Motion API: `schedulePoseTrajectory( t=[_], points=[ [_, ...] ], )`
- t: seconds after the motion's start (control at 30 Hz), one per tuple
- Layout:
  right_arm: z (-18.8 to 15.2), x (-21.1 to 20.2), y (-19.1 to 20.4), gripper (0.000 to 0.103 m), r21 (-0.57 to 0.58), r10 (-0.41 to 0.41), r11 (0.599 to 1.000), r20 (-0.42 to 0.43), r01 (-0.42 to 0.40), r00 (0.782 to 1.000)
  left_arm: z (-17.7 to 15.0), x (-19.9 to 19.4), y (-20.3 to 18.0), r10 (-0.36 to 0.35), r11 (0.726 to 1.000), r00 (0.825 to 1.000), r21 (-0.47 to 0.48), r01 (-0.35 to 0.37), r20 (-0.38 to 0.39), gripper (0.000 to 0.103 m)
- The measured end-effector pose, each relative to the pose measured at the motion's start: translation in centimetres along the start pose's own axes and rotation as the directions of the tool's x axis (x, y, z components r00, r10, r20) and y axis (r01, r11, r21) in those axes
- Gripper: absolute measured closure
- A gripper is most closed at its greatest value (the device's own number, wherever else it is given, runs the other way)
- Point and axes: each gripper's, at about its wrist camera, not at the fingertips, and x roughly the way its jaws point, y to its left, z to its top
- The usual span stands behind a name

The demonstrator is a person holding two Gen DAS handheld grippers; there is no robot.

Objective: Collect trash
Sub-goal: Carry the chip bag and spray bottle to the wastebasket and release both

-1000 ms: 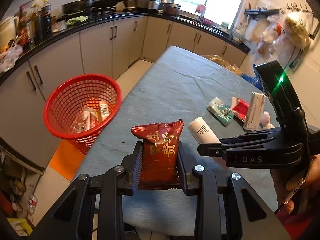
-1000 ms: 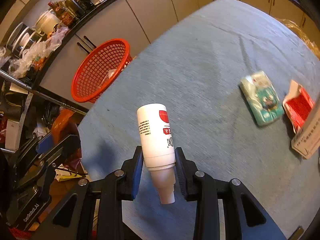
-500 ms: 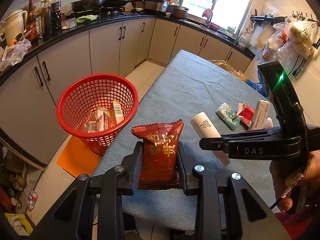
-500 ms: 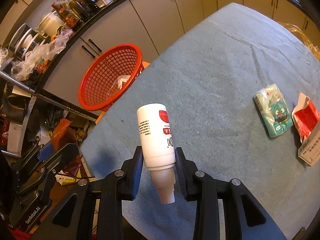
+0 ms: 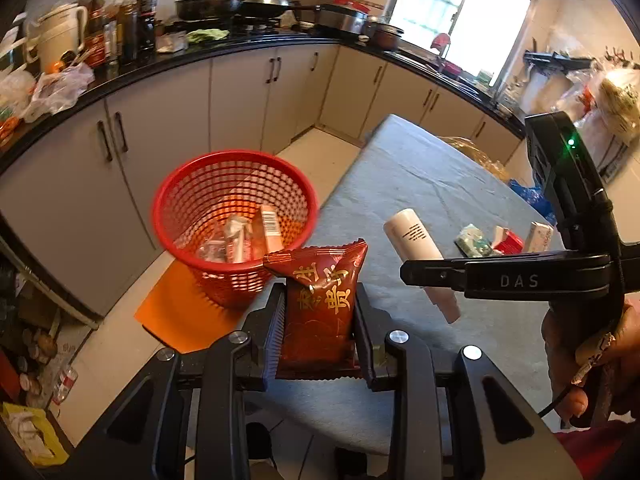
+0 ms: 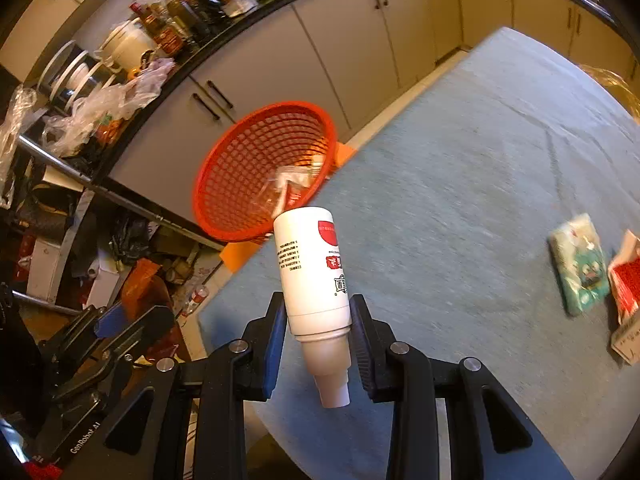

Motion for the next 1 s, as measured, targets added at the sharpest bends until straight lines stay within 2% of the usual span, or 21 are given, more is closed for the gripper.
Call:
schedulePoseTrajectory(
  t=[0.33,0.6,0.87,1.0],
  points=[
    [1.1,0.5,2.1,0.069,-0.033,0.038,0.999,0.005,-0.037,0.999,0.5,-1.0,2.1,0.033,0.999,0.999,-0.044,-0.032,0.021,0.073],
    [2.9,-0.4,3.0,0.069,-0.045,0.083,0.996,0.059,-0.08,0.995,1.4,-1.1,4.3,0.064,0.994,0.998,-0.089,-0.062,0.021,0.073],
    [5.2,-1.8,3.9,0.069,-0.051,0.14,0.99,0.13,-0.135,0.982,3.9,-0.4,7.4,0.078,0.984,0.997,-0.16,-0.074,0.018,0.073],
    [6.1,-1.7,3.7,0.069,-0.033,0.148,0.989,0.134,-0.145,0.98,5.9,0.3,8.6,0.062,0.98,0.998,-0.191,-0.057,0.023,0.073]
  ],
)
